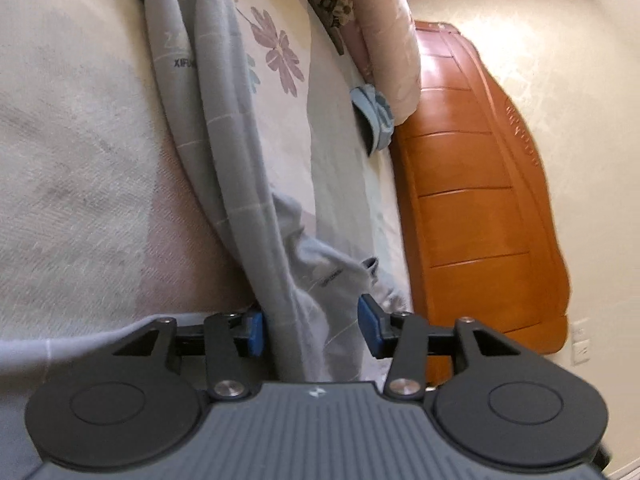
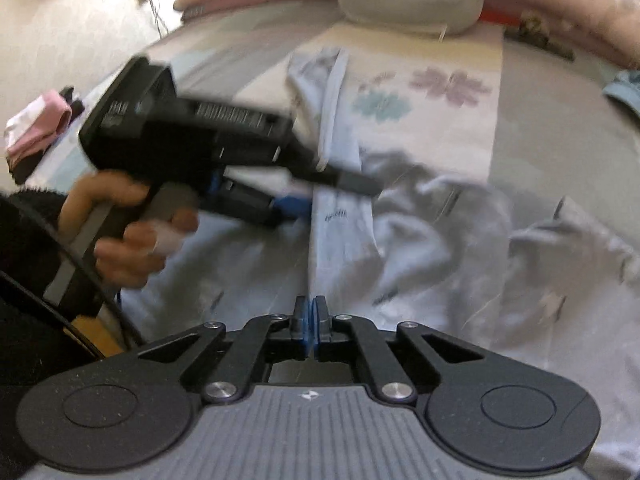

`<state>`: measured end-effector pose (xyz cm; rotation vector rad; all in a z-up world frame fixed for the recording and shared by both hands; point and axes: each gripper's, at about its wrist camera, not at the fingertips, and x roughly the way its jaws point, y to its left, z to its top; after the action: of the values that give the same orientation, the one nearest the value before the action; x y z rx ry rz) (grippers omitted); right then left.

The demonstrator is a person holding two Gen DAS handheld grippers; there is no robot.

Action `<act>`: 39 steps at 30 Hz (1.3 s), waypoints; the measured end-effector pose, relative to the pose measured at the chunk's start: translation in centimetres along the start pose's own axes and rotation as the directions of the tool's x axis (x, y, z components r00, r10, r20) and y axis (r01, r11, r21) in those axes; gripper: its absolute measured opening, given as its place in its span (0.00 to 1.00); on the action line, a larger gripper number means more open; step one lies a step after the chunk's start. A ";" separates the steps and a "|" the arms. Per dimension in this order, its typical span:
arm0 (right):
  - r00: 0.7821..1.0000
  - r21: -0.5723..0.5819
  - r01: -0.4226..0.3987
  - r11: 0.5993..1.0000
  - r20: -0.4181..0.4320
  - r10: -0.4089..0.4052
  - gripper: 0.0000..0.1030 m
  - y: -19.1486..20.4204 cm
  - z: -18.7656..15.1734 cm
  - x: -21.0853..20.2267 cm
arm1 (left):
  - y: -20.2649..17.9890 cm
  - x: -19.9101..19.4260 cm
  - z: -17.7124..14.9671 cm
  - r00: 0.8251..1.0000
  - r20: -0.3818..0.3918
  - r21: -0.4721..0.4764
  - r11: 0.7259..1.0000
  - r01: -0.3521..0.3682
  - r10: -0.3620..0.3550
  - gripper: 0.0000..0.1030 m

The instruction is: Fold clothes

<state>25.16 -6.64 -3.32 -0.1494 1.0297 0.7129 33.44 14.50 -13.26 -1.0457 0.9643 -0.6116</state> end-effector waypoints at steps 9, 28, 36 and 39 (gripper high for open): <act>1.000 0.039 0.027 0.999 0.003 -0.027 0.25 0.0 -0.5 -0.8 | 0.5 0.5 0.0 0.994 0.032 -0.007 0.994 -0.108 0.108 0.07; 0.979 0.136 0.191 0.972 0.047 -0.199 0.42 -6.3 -4.8 -7.9 | -8.4 -3.9 -3.5 0.951 0.247 0.347 0.900 -0.265 0.184 0.03; 0.986 -0.060 0.163 0.985 0.053 -0.160 0.42 -10.2 -7.3 -9.8 | -12.4 -6.0 -8.3 0.879 0.373 0.330 0.843 -0.425 0.297 0.03; 0.989 -0.230 0.148 0.962 0.026 -0.146 0.42 -10.9 -8.4 -9.9 | -13.2 -6.4 -10.4 0.845 0.404 0.287 0.829 -0.480 0.350 0.03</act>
<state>22.56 -23.33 -1.87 -0.4208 0.9144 0.6959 21.43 9.83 -0.67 -0.5335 0.7031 -0.2191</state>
